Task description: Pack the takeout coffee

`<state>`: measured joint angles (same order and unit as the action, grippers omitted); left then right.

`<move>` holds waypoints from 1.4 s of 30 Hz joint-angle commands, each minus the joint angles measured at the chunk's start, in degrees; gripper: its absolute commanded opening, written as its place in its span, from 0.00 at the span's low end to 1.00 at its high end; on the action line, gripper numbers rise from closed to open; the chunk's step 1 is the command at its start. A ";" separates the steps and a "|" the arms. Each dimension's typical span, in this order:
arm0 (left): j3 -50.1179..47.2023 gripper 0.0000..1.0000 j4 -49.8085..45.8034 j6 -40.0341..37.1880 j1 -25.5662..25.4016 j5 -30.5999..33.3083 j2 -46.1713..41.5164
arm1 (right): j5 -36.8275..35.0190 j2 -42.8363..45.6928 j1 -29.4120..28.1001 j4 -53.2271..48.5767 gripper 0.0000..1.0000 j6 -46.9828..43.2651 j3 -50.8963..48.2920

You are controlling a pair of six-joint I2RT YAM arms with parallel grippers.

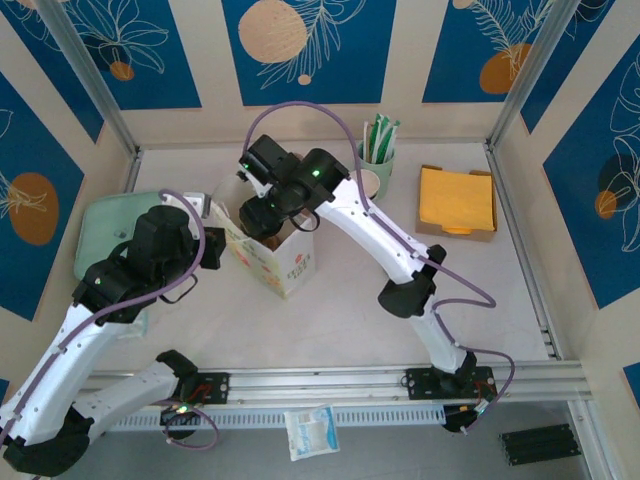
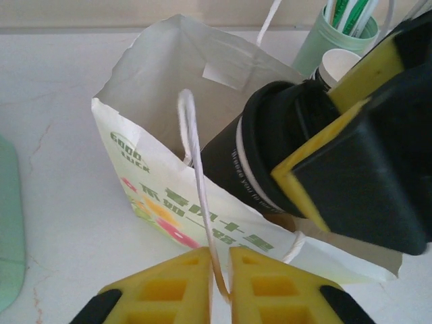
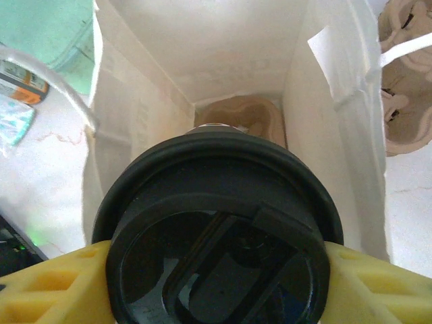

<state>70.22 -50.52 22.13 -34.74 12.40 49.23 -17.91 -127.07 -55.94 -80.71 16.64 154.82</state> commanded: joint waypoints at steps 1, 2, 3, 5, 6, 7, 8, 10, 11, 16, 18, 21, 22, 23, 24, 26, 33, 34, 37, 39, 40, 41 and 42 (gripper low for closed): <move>0.52 0.12 1.56 -0.51 0.03 -1.83 -0.13 | -1.05 -1.67 -0.87 -2.36 0.57 -1.92 1.79; 0.71 0.11 1.63 -0.59 0.04 -2.15 -0.10 | -1.20 -1.93 -0.96 -2.76 0.57 -2.12 1.79; 0.85 0.09 1.65 -0.60 0.07 -2.44 -0.10 | -1.32 -2.20 -0.95 -3.34 0.57 -2.31 1.72; 1.24 0.07 1.66 -0.84 0.08 -3.07 -0.02 | -1.57 -2.58 -1.09 -4.62 0.57 -2.73 1.75; 1.41 0.06 1.72 -0.90 0.04 -3.47 -0.01 | -1.60 -2.66 -1.02 -5.32 0.57 -2.78 1.77; 1.66 0.04 1.76 -0.95 0.05 -3.89 0.07 | -1.85 -2.66 -1.02 -6.01 0.57 -2.85 1.70; 1.83 0.03 1.74 -0.95 0.10 -4.28 0.15 | -1.89 -2.66 -1.07 -6.60 0.57 -3.02 1.56; 2.11 0.00 1.90 -1.04 0.10 -5.52 0.41 | -1.97 -2.57 -1.06 -8.21 0.57 -3.21 1.38; 2.21 0.00 2.00 -1.05 0.05 -6.13 0.50 | -1.97 -2.63 -1.05 -8.86 0.57 -3.29 1.42; 2.38 0.00 2.87 -0.62 0.03 -8.72 0.82 | -2.43 -1.27 -1.27 -11.72 0.56 -3.44 -0.30; 2.38 0.00 3.20 -0.44 0.05 -9.46 0.86 | -2.48 -0.06 -1.22 -12.15 0.57 -3.42 -1.84; 2.35 0.00 3.74 -0.12 0.09 -10.91 0.86 | -2.48 1.46 -1.27 -13.27 0.57 -3.20 -3.53; 2.34 0.00 3.91 0.00 0.07 -11.40 0.86 | -2.52 2.00 -1.27 -13.51 0.56 -3.21 -4.27; 2.30 0.00 4.07 0.02 0.08 -11.81 0.82 | -2.57 2.46 -1.26 -13.83 0.57 -3.05 -4.72; 2.32 0.00 4.19 0.15 0.09 -12.18 0.86 | -2.61 2.97 -1.26 -14.18 0.56 -2.96 -5.25; 2.29 0.00 4.41 0.43 0.07 -12.83 0.68 | -2.82 3.83 -1.26 -14.52 0.57 -2.77 -5.99; 1.18 0.00 6.39 1.90 0.09 -15.47 -0.31 | -3.09 4.61 -1.05 -14.93 0.56 -2.53 -5.76; 0.93 0.00 6.53 2.07 0.03 -15.64 -0.45 | -2.99 4.30 -0.95 -15.00 0.57 -2.48 -5.68; 0.31 0.00 7.01 2.23 0.07 -16.16 -0.45 | -2.84 2.97 -0.99 -15.01 0.57 -2.41 -4.77; 0.05 0.00 7.17 2.33 0.07 -16.36 -0.37 | -2.61 2.04 -1.01 -15.03 0.57 -2.36 -4.01; -0.05 0.00 7.20 2.35 0.07 -16.37 -0.35 | -2.49 1.47 -0.97 -15.05 0.57 -2.28 -3.59; -0.08 0.00 7.19 2.38 0.05 -16.45 -0.37 | -2.27 0.98 -1.01 -14.99 0.57 -2.25 -3.26; -0.17 0.00 7.26 2.34 0.03 -16.45 -0.39 | -2.20 0.58 -0.93 -15.00 0.57 -2.15 -2.91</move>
<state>70.46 -45.15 23.90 -34.74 -2.57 49.54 -20.80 -124.53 -56.66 -92.79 14.35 149.99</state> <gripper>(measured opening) 0.063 0.643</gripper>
